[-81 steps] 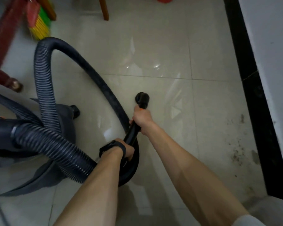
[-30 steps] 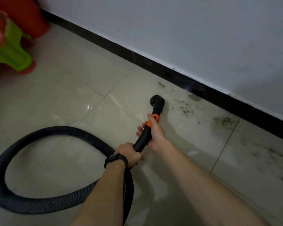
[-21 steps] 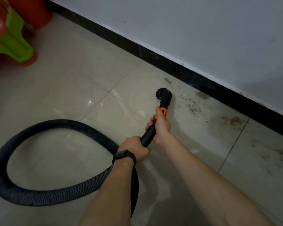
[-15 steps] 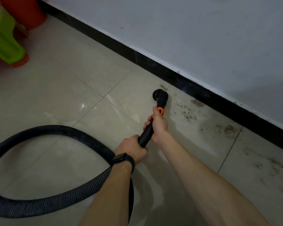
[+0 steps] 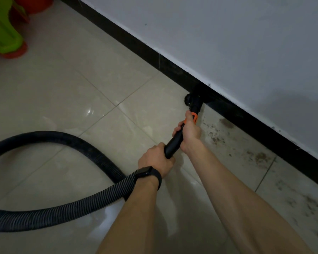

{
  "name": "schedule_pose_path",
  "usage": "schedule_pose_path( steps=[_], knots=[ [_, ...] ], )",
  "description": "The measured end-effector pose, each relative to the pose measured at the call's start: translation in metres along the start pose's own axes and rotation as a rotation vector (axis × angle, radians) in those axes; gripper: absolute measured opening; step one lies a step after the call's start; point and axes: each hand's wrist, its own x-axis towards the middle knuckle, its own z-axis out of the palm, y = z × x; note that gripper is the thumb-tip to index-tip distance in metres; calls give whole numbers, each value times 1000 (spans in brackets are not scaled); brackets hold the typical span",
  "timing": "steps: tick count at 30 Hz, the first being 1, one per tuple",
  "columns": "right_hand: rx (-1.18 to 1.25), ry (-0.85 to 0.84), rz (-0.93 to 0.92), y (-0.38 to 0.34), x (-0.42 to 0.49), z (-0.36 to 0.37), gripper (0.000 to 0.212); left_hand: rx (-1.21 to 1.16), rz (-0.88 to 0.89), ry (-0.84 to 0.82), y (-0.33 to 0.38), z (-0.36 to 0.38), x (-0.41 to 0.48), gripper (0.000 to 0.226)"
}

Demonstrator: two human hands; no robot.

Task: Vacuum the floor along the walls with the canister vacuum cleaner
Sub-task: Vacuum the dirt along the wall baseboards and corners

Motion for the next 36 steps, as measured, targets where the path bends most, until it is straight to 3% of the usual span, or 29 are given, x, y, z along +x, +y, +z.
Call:
schedule_pose_path(
  steps=[6,10,15,19,23,27,32,36],
  knots=[
    [-111,-35,-25,-4,6,20,34,-105,-80,22,0,-2,9,18],
    [-313,-165,-49,-2,3,46,29,-407,-239,44,-8,-10,14,21],
    [-313,-357,22,-9,7,54,18,-733,-326,-22,-12,-28,15,6],
    [-541,-282,-105,-22,17,63,27,-934,-333,-139,7,-30,17,7],
    [-656,-262,-119,-29,24,62,38,-1043,-358,-166,26,-19,14,10],
    [-616,-236,-134,-25,25,51,50,-1012,-345,-194,27,-16,8,9],
    [-441,-192,-114,-14,16,23,49,-798,-280,-205,16,-14,-1,7],
    [-325,-253,-55,-8,-2,7,20,-615,-238,-109,3,-11,-14,7]
  ],
)
